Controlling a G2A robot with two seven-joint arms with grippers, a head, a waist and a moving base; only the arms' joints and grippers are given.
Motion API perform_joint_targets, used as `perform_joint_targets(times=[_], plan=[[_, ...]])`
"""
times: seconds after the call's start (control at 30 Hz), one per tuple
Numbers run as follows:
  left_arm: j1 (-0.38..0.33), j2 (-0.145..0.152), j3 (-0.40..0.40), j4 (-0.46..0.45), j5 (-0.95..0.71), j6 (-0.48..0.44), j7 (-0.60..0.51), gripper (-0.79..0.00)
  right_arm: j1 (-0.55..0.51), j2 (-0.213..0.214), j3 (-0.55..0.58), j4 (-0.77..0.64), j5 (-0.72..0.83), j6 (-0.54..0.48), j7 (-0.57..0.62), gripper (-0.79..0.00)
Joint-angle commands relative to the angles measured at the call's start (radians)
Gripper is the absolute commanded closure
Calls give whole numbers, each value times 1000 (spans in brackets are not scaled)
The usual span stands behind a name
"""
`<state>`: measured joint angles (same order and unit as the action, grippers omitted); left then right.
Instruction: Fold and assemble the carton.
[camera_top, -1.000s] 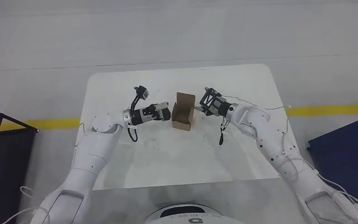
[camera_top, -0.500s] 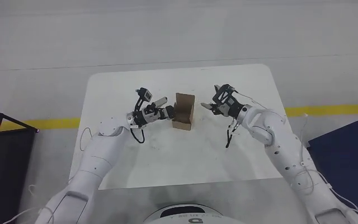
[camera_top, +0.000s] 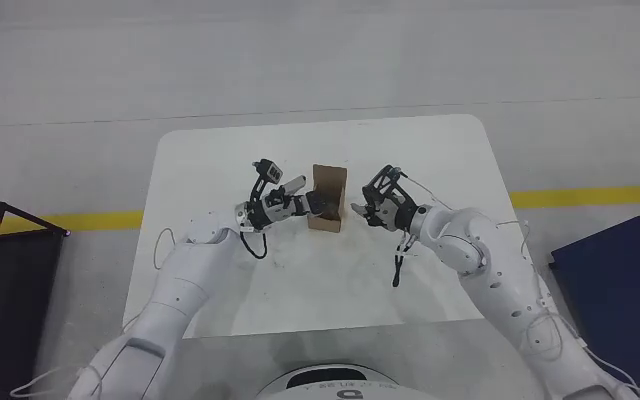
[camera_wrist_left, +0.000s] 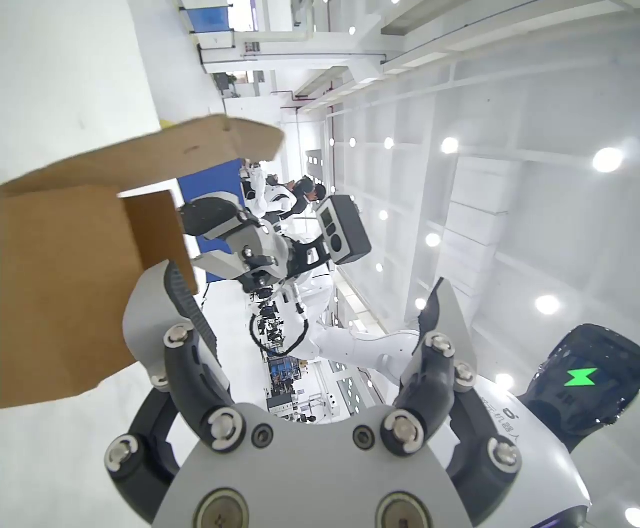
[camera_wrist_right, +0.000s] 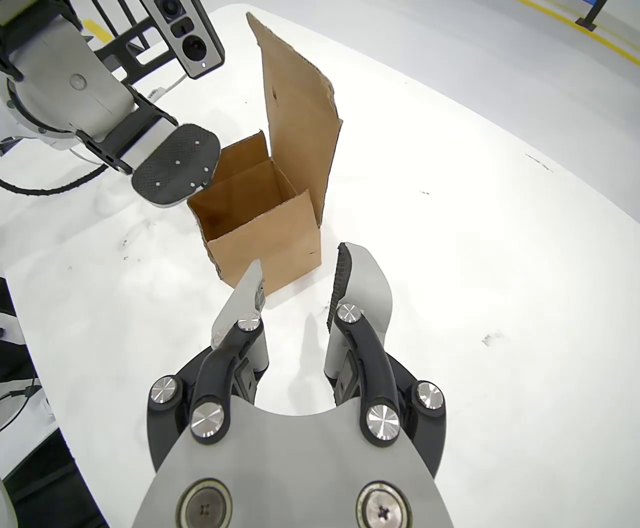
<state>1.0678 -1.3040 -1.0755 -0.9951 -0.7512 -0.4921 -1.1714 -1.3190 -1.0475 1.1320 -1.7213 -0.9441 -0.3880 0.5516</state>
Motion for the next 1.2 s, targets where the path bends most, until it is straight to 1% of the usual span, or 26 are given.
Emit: perform_joint_targets(times=[0.0,0.1,0.3,0.43,0.57,0.77,0.93,1.17], plan=[[1,1,-14,-5,-28,-15,-5,-785,0,-1,3,-1,6,8,1,-379],[9,9,-53,-7,-48,-31,-12,-785,5,-4,-4,3,19,20,3,-382],[47,43,-155,4,1,-45,-1,-785,32,-17,-45,41,68,32,8,-369],[66,56,-185,0,48,-30,18,-785,54,-26,-60,78,135,36,-5,-363],[73,57,-168,-5,91,-1,23,-785,79,-34,-74,104,166,43,-3,-366],[64,46,-116,1,107,22,26,-785,111,-44,-108,132,157,61,22,-363],[50,36,-84,22,103,19,25,-785,144,-53,-147,144,117,66,59,-388],[40,25,-57,38,71,8,11,-785,180,-62,-182,142,61,98,120,-391]])
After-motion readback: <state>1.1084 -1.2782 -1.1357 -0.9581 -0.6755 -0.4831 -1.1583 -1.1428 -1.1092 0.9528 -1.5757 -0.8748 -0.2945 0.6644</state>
